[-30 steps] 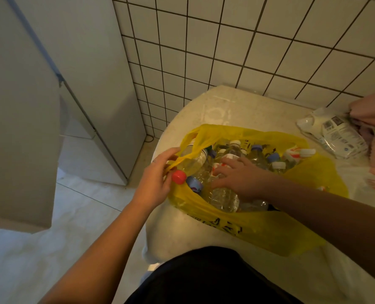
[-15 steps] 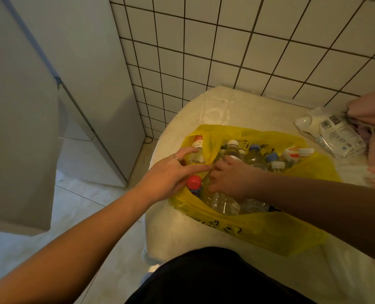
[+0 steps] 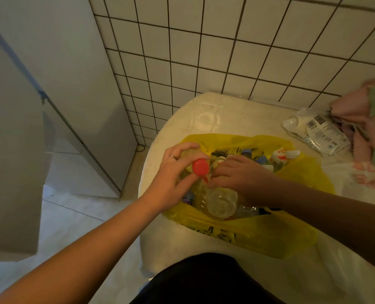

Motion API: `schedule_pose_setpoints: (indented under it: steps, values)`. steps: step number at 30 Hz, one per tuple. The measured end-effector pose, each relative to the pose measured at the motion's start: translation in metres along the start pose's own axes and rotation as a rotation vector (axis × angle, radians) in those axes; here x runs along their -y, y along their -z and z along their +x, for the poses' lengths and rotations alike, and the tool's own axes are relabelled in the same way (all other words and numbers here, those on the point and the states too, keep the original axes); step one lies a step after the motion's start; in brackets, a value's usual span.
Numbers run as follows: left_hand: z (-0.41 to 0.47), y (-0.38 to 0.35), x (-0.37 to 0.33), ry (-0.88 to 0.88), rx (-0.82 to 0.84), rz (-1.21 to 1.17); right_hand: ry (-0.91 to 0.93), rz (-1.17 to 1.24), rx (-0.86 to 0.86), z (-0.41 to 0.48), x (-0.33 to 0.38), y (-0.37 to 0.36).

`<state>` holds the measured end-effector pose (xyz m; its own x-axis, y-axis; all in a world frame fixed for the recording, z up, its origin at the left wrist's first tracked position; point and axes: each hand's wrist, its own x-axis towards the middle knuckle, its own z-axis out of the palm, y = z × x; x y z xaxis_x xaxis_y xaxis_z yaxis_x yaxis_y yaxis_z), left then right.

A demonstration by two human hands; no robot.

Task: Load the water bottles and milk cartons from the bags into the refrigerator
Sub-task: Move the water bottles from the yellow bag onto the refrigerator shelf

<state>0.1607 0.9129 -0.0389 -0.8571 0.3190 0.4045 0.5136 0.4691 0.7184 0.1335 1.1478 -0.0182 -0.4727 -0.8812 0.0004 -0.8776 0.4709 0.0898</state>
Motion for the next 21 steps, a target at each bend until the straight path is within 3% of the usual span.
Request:
schedule_pose_setpoints:
  steps: [5, 8, 18, 21]
  values:
    - [0.021, 0.01, -0.014, 0.055, -0.089, -0.143, -0.319, 0.42, -0.3, -0.015, -0.005, 0.009]
    - [0.029, 0.019, -0.019, 0.091, -0.186, -0.195, -0.552, 0.713, -0.395, -0.023, -0.007, 0.021]
    - [0.038, 0.053, -0.069, 0.035, -0.399, -0.209, -0.776, 1.343, -0.908, -0.025, 0.017, 0.063]
    - [0.034, 0.063, -0.092, 0.025, -0.426, -0.352, -0.889, 1.546, -1.076, -0.027, 0.02, 0.071]
